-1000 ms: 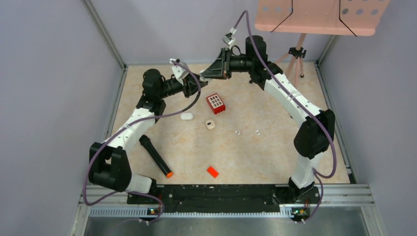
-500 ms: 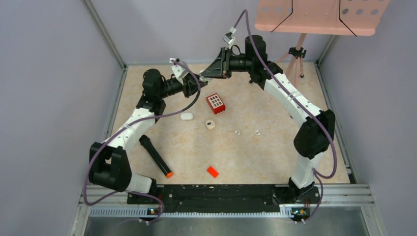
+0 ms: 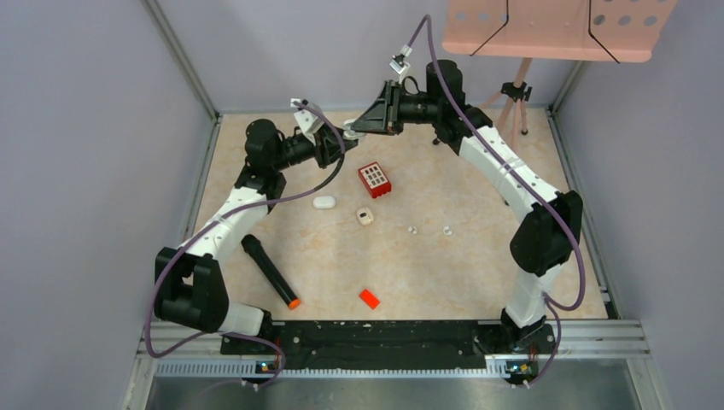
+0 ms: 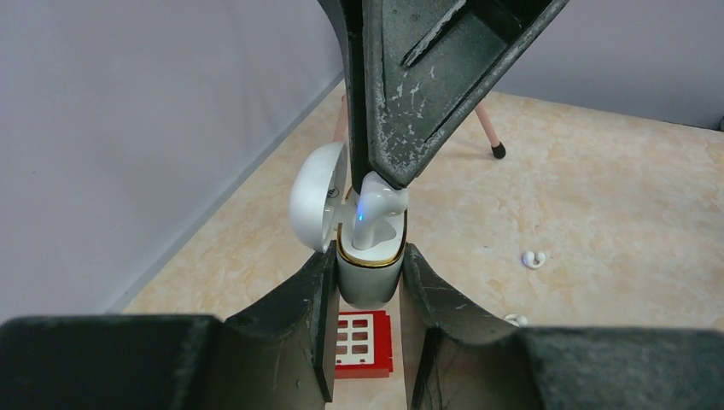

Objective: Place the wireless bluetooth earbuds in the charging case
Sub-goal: Place the earbud in the charging case, then close the charging case.

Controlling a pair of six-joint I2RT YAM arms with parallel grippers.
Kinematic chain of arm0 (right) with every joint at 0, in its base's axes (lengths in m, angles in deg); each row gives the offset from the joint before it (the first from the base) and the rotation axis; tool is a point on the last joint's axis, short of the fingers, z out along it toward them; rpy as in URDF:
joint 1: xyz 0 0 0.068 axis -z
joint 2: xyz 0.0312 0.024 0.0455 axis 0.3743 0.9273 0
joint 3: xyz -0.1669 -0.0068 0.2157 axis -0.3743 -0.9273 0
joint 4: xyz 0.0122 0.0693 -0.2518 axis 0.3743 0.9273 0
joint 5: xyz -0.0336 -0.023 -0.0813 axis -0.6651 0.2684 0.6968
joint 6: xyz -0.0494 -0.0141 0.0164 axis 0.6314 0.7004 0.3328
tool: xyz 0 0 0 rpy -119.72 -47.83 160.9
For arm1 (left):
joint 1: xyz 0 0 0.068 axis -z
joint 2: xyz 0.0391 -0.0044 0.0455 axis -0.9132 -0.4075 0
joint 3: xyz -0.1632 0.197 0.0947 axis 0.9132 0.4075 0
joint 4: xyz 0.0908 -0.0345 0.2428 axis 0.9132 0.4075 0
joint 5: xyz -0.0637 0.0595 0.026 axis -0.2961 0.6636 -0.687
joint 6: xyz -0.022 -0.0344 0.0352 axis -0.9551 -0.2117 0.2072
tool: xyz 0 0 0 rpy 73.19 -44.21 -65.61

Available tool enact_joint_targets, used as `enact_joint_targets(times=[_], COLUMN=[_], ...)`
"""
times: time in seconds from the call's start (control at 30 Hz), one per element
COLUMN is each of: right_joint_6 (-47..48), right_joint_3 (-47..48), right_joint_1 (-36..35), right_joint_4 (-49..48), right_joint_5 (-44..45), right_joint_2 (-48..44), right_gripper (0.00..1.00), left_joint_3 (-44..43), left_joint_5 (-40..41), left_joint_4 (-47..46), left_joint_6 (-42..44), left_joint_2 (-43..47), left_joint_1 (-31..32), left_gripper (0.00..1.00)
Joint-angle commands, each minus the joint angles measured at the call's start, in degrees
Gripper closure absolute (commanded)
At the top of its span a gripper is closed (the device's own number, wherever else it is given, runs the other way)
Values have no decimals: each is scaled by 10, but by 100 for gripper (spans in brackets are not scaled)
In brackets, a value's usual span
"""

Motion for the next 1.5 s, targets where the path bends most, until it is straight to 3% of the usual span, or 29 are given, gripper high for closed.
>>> enact_joint_targets(times=[0.0, 0.17, 0.4, 0.57, 0.83, 1.07, 1.3, 1.47], right_joint_6=[30, 68, 82, 116, 205, 407, 512, 619], right_joint_3=[26, 49, 58, 63, -36, -149, -129, -111], right_joint_1=[6, -4, -4, 11, 53, 52, 6, -30], right_joint_4=[26, 66, 67, 62, 4, -81, -78, 34], right_joint_5=[46, 93, 80, 17, -138, -125, -153, -147], right_joint_2=[2, 7, -1, -39, -103, -146, -108, -108], right_gripper=[74, 74, 64, 62, 54, 27, 24, 24], left_joint_3=[-24, -19, -15, -14, 0, 21, 26, 24], left_joint_5=[-14, -20, -12, -15, -39, -118, -145, -119], left_joint_4=[-57, -58, -56, -48, -32, -10, 22, 3], left_joint_6=[-8, -14, -14, -13, -55, -55, -30, -72], left_joint_2=[11, 10, 9, 9, 12, 28, 32, 20], left_joint_1=[-1, 0, 1, 0, 1, 8, 17, 17], left_gripper=[100, 100, 100, 100, 100, 100, 100, 100])
